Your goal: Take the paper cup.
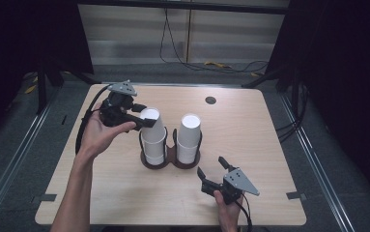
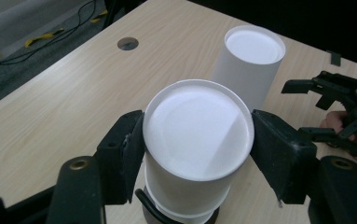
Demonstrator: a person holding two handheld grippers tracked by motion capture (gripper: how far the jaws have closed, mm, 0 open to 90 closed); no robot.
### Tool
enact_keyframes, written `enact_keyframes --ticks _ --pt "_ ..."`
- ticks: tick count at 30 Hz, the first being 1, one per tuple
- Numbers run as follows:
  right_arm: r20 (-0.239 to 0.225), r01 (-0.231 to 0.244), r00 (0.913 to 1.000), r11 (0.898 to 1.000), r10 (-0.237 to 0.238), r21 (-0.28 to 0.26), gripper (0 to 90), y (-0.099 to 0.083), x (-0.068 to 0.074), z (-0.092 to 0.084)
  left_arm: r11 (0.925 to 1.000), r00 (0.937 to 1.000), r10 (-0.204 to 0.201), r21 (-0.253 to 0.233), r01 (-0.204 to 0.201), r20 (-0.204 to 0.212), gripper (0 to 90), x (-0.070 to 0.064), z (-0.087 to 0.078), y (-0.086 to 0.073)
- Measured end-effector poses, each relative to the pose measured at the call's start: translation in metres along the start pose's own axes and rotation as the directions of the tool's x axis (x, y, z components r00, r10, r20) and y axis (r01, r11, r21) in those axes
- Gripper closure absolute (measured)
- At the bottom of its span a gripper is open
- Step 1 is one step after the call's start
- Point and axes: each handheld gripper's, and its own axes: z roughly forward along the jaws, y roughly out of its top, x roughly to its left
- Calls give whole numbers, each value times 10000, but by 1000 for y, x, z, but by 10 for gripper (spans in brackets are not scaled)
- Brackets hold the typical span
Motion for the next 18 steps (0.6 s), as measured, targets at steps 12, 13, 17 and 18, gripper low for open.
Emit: enact_keyframes --ticks 12,13,17,18 --pt "-3 1 10000 10000 -1 -7 145 0 0 0 9941 9999 -72 -1083 87 140 366 -4 -16 -5" --pt "-2 8 10000 10000 -8 -17 145 0 0 0 9938 9999 -6 -1112 19 117 366 -5 -17 -5" --pt "-4 3 10000 10000 -3 -7 145 0 0 0 9907 9999 -71 -1361 87 119 366 -8 -18 -8" --pt "-4 3 10000 10000 -3 -7 145 0 0 0 9907 9999 -71 -1361 87 119 365 -8 -18 -8"
